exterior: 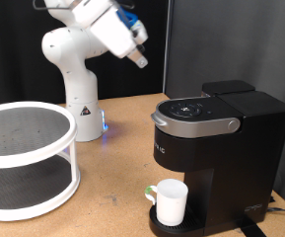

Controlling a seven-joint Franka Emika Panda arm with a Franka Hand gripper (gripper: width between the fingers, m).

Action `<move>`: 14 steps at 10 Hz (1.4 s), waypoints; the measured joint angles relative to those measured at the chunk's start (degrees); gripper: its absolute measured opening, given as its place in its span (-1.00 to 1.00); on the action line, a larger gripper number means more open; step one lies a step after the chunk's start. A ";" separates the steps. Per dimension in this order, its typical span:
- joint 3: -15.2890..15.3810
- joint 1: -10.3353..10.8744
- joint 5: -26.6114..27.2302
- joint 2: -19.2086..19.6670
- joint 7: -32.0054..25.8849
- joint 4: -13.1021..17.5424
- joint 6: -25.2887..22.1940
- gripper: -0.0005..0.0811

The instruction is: Make a cup of coffee with the keurig machine

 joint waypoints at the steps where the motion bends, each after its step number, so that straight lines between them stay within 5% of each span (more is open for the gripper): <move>1: 1.59 0.05 -2.97 1.51 2.06 2.20 -2.51 0.97; 3: 1.93 0.95 -3.61 6.40 4.34 8.03 -9.90 0.97; 5: 2.16 0.93 -3.83 6.11 3.57 7.43 -7.74 0.97; 8: 6.06 0.96 -13.42 7.70 4.03 10.11 -3.76 0.97; 14: 8.00 2.94 -16.34 19.45 2.63 25.48 -15.82 0.97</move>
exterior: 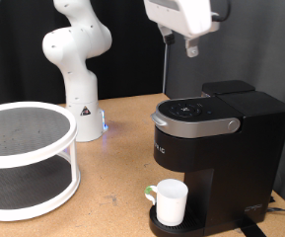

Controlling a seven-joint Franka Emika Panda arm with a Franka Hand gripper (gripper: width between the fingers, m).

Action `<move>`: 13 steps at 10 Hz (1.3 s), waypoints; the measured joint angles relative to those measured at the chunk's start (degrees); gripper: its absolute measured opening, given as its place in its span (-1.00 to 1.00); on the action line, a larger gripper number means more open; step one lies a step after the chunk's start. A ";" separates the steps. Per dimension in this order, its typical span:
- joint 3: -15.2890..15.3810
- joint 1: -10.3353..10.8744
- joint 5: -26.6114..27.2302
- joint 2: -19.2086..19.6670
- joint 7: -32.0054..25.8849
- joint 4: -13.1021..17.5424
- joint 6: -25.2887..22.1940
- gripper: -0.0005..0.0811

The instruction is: Make a cup of coffee with the keurig machine

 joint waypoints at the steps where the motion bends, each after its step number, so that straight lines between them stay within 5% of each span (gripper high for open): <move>1: 0.19 0.09 0.00 0.98 -0.30 0.84 0.71 0.97; 7: 0.51 0.03 -0.18 1.25 -0.62 0.10 2.24 0.97; 13: 0.93 0.03 -3.67 1.28 -0.71 -6.45 12.81 0.97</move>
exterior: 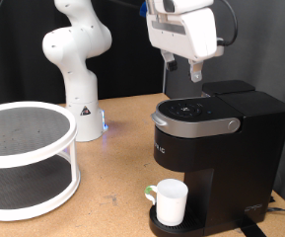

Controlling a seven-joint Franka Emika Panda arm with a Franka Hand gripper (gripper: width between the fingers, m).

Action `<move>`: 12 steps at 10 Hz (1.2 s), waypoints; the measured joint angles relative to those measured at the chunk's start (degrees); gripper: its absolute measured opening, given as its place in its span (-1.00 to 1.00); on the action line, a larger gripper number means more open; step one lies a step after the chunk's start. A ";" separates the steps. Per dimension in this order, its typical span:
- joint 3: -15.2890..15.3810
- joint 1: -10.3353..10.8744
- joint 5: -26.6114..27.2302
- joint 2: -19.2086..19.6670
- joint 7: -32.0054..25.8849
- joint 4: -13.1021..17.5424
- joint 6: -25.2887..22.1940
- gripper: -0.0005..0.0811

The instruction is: Make a cup of coffee with the keurig machine

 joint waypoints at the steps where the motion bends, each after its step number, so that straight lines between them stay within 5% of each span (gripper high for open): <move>1: 0.06 0.02 0.00 0.00 -0.30 -0.97 1.23 0.97; 4: 0.42 0.02 0.00 -0.01 -1.40 -3.41 4.08 0.72; 5: 0.61 0.05 0.00 -0.01 -1.62 -4.09 4.82 0.27; 6: 0.72 0.15 0.00 0.00 -1.97 -4.69 5.37 0.27; 7: 0.85 0.31 0.05 0.03 -2.05 -5.34 6.12 -0.18; 8: 1.06 0.48 0.06 0.20 -2.05 -6.11 6.98 -0.18; 9: 1.35 0.58 0.06 0.64 -2.00 -6.80 8.21 -0.63; 10: 1.49 0.72 0.06 1.11 -1.98 -7.46 9.34 -0.87; 12: 1.88 0.76 0.12 1.99 -1.87 -8.46 11.05 -0.96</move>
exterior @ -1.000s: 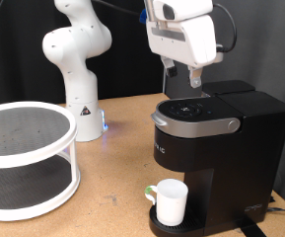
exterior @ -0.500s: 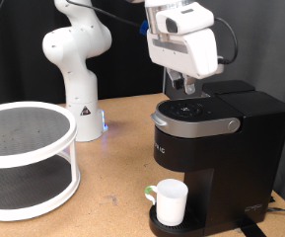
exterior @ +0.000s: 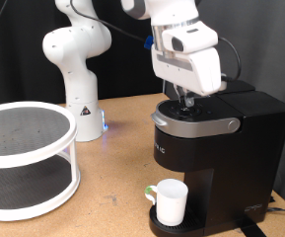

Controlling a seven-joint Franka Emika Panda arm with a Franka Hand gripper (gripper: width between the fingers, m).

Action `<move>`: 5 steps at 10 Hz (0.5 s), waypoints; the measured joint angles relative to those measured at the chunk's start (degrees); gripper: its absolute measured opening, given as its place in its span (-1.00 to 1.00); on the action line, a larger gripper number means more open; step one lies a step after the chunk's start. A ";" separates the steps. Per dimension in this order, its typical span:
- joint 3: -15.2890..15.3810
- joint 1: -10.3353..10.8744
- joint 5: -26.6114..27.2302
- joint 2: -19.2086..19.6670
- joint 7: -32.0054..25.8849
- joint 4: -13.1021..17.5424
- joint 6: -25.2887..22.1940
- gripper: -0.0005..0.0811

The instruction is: Make a cup of coffee with the keurig machine

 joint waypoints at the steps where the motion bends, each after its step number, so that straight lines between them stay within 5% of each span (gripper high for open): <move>1: 0.12 0.01 0.18 0.57 0.02 -0.21 0.19 -0.98; 5: 0.09 -0.03 1.19 0.77 0.44 0.27 -1.93 -0.99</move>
